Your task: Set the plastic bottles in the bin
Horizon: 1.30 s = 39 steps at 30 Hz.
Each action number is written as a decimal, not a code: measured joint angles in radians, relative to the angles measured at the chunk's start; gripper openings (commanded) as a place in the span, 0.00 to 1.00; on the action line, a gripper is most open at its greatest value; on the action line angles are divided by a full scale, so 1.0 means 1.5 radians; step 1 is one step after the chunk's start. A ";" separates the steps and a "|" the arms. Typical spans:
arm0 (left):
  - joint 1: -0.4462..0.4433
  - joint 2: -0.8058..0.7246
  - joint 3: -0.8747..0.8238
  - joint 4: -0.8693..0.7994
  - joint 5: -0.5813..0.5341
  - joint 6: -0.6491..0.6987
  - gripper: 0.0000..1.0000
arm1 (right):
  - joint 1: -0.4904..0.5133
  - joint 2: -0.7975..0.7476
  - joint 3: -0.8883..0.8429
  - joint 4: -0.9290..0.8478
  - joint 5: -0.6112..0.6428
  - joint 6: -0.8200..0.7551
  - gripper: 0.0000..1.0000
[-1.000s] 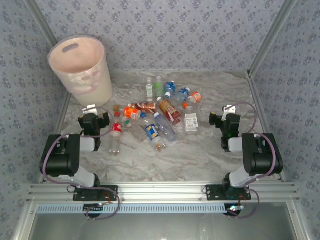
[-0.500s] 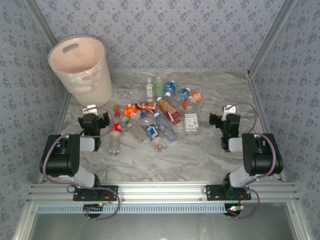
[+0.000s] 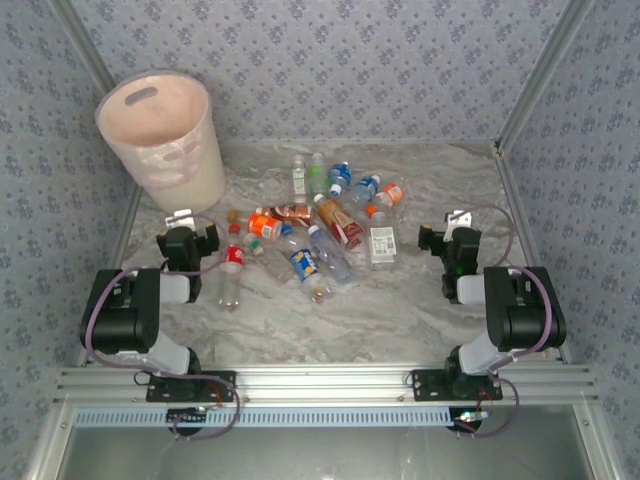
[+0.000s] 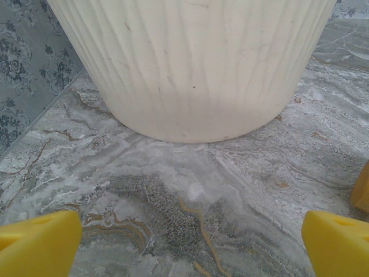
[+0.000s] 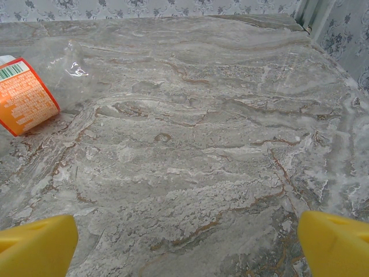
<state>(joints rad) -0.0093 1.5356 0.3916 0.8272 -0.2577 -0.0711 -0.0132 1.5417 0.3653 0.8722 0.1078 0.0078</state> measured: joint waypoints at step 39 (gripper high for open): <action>-0.039 -0.394 0.113 -0.645 0.070 -0.440 0.98 | 0.248 -0.025 0.360 -0.773 -0.119 0.232 1.00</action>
<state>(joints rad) -0.0677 0.9440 0.5610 -0.1398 -0.1528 -0.7319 0.3588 1.5040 0.9058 -0.2878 -0.0708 0.3561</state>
